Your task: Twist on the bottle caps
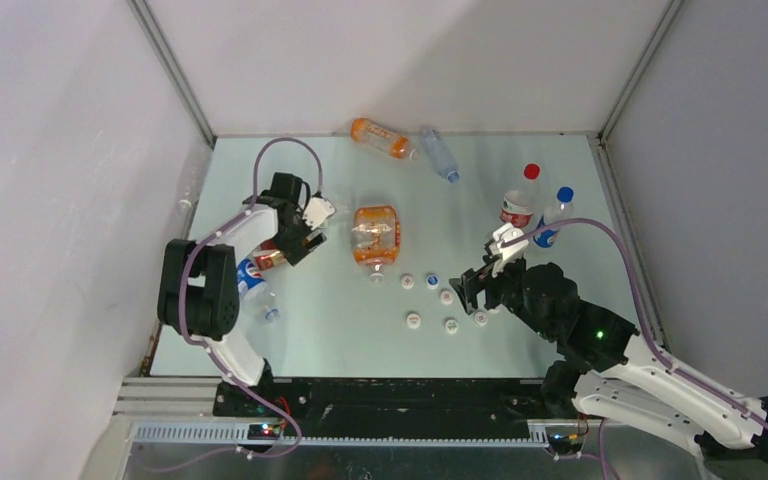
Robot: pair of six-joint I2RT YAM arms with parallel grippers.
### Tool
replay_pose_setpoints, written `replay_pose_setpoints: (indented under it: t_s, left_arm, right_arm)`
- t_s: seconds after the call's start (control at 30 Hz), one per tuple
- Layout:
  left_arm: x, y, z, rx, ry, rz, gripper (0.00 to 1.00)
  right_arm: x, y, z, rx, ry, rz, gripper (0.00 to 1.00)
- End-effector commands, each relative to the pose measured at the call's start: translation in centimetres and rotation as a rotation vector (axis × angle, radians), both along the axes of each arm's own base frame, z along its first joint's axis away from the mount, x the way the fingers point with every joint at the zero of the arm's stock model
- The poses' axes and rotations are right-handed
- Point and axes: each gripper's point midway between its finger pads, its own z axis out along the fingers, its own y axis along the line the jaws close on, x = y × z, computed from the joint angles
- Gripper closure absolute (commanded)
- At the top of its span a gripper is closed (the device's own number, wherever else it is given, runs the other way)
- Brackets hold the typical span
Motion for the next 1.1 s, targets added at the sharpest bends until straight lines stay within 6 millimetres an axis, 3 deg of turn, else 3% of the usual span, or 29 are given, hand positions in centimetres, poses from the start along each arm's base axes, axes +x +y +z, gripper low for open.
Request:
replay_pose_setpoints:
  t_s: [0.0,0.1,0.27,0.5,0.63,0.77,0.93,1.07]
  left_arm:
    - [0.0,-1.3,-0.5,-0.076,0.045,-0.006,0.18]
    - [-0.8,-2.8,-0.9,-0.162,0.062,-0.021,0.32]
    - [-2.5,-4.6,-0.3,-0.2,0.066,-0.047,0.35]
    - [-6.1,-9.3,1.4,-0.281,0.079,-0.009,0.34]
    - [-7.6,-11.1,2.1,-0.354,0.056,0.184,0.33]
    - [-9.4,-12.4,1.6,-0.431,0.026,0.33,0.31]
    - [-12.6,-15.6,0.5,-0.484,0.045,0.331,0.23]
    - [-12.6,-16.6,0.4,-0.522,0.009,0.364,0.15]
  right_arm:
    - [0.5,0.1,0.5,0.003,-0.029,-0.007,0.17]
    - [0.6,0.2,0.5,0.004,-0.029,-0.009,0.17]
    - [0.5,0.2,0.1,-0.001,-0.017,-0.011,0.17]
    - [0.1,0.4,-0.5,0.007,0.029,-0.003,0.18]
    - [-0.4,0.5,-0.7,0.024,0.06,0.002,0.18]
    - [-0.8,0.6,-0.9,0.04,0.086,0.007,0.18]
    - [-0.9,0.4,-1.3,0.03,0.101,-0.002,0.18]
    - [-0.8,0.4,-1.7,0.015,0.11,-0.007,0.18]
